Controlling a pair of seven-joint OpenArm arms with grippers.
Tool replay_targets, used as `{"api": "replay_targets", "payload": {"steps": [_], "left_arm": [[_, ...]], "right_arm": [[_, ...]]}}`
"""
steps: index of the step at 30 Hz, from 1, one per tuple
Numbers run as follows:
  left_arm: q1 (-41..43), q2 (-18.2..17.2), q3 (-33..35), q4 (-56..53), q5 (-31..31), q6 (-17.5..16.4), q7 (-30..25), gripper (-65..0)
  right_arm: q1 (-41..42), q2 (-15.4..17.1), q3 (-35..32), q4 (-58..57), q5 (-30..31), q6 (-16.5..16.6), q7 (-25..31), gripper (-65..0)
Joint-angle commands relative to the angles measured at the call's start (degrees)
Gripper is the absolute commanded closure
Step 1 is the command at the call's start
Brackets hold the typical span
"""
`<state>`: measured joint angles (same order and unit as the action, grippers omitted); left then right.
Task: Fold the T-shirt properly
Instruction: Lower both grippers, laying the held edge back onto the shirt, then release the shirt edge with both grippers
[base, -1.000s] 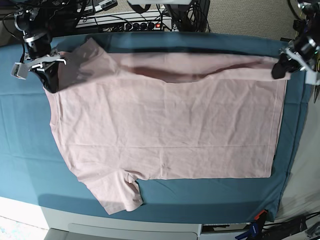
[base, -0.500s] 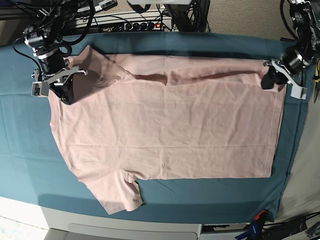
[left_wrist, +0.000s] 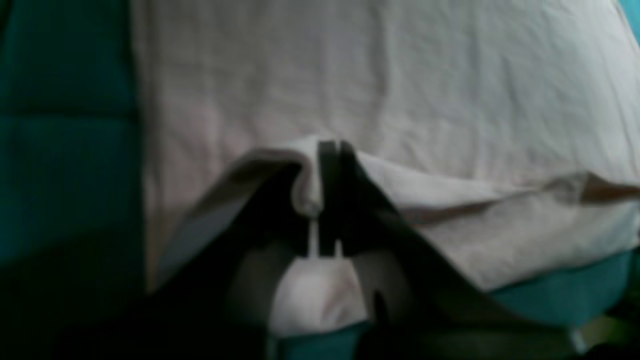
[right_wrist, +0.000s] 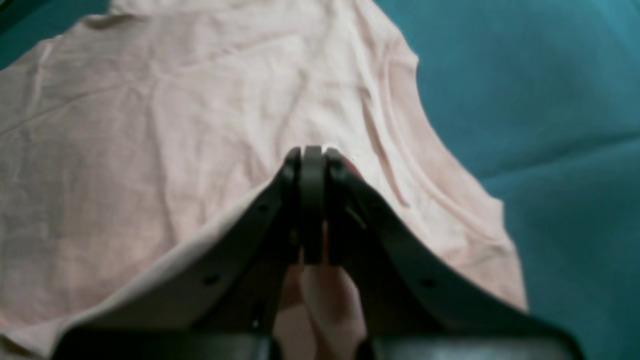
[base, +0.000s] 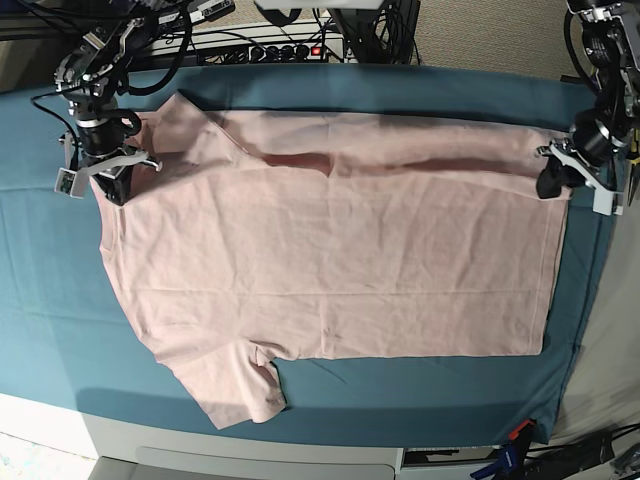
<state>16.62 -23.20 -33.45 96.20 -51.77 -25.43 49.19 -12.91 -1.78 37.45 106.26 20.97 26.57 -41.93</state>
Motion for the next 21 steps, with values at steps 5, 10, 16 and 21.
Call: {"api": "replay_targets", "payload": {"steps": [5, 10, 16, 21], "left_arm": [[-0.44, -0.94, -0.46, 0.79, 0.85, 0.20, -1.68, 0.0], [-0.44, -0.94, -0.46, 0.79, 1.88, 1.05, -1.84, 0.0], [-0.44, -0.94, -0.46, 0.79, 4.66, 5.09, -3.80, 0.0], [-0.44, -0.92, -0.46, 0.79, 4.42, 4.98, -3.80, 0.0]], "right_arm": [[1.84, 0.68, 0.15, -2.97, 0.57, -0.11, 2.43, 0.0], [1.81, 0.70, 0.15, -3.63, 0.35, -0.11, 3.08, 0.0], [1.84, 0.70, 0.15, -3.63, 0.37, -0.11, 3.48, 0.0], [1.84, 0.68, 0.15, -3.63, 0.37, -0.11, 4.07, 0.0]]}}
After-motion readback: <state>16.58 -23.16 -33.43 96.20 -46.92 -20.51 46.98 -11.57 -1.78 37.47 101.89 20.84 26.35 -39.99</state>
